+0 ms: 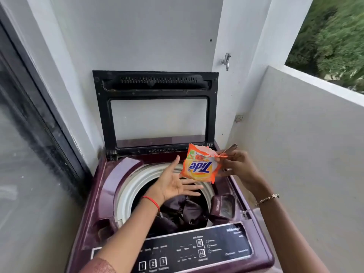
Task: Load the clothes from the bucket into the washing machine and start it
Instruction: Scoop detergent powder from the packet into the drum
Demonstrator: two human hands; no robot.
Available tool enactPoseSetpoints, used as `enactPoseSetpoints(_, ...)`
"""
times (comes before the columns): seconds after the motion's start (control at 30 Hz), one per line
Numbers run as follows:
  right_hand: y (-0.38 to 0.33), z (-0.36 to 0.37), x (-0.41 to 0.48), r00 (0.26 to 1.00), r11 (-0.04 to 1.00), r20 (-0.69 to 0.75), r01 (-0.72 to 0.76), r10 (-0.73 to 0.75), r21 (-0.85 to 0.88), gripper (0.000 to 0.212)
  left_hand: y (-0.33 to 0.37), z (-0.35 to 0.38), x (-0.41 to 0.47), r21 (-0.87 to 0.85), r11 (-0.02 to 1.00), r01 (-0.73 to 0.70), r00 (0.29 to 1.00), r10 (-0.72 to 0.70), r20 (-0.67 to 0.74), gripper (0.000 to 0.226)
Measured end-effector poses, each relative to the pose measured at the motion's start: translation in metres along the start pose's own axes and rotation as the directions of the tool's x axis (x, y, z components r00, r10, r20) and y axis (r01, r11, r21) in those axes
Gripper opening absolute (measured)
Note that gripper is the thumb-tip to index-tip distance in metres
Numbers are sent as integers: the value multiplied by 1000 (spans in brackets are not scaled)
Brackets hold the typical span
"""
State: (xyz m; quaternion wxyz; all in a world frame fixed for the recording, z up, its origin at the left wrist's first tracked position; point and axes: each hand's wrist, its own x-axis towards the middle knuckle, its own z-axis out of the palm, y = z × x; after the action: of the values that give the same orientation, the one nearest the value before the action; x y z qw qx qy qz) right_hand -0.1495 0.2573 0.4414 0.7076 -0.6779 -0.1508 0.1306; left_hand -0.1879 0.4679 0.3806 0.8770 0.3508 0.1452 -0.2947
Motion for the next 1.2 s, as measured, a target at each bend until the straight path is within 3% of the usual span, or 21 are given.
enactPoseSetpoints(0.2, 3, 23, 12, 1000, 1000, 19, -20, 20, 7, 11, -14, -5, 9, -325, 944, 64, 997, -45, 65, 91)
enactPoseSetpoints(0.4, -6, 23, 32, 997, 1000, 83, 3, -2, -3, 12, -15, 9, 18, -589, 802, -102, 991, 130, 6, 91)
enactPoseSetpoints(0.73, 0, 0, 54, 993, 982, 97, -55, 73, -179, 20, 5, 36, 49, -492, 855, -163, 985, 115, -126, 74)
enactPoseSetpoints(0.83, -1, -4, 55, 992, 976, 91, -72, 92, -207, 34, 8, 38, 56, -473, 855, -215, 973, 147, -176, 66)
enactPoseSetpoints(0.93, -5, -4, 56, 992, 977, 76, -82, 98, -197, 35, 11, 38, 61, -460, 846, -269, 959, 194, -205, 58)
enactPoseSetpoints(1.03, -7, 4, 59, 999, 968, 6, -32, 35, -250, 34, 9, 33, 65, -474, 838, -270, 960, 200, -194, 55)
enactPoseSetpoints(1.1, -8, 10, 60, 994, 935, -57, 72, -98, -348, 27, 9, 27, 68, -474, 831, -292, 953, 212, -215, 52)
enactPoseSetpoints(1.2, -11, 14, 56, 970, 846, -30, 194, -240, -496, 12, 8, 20, 74, -469, 815, -340, 937, 251, -242, 46)
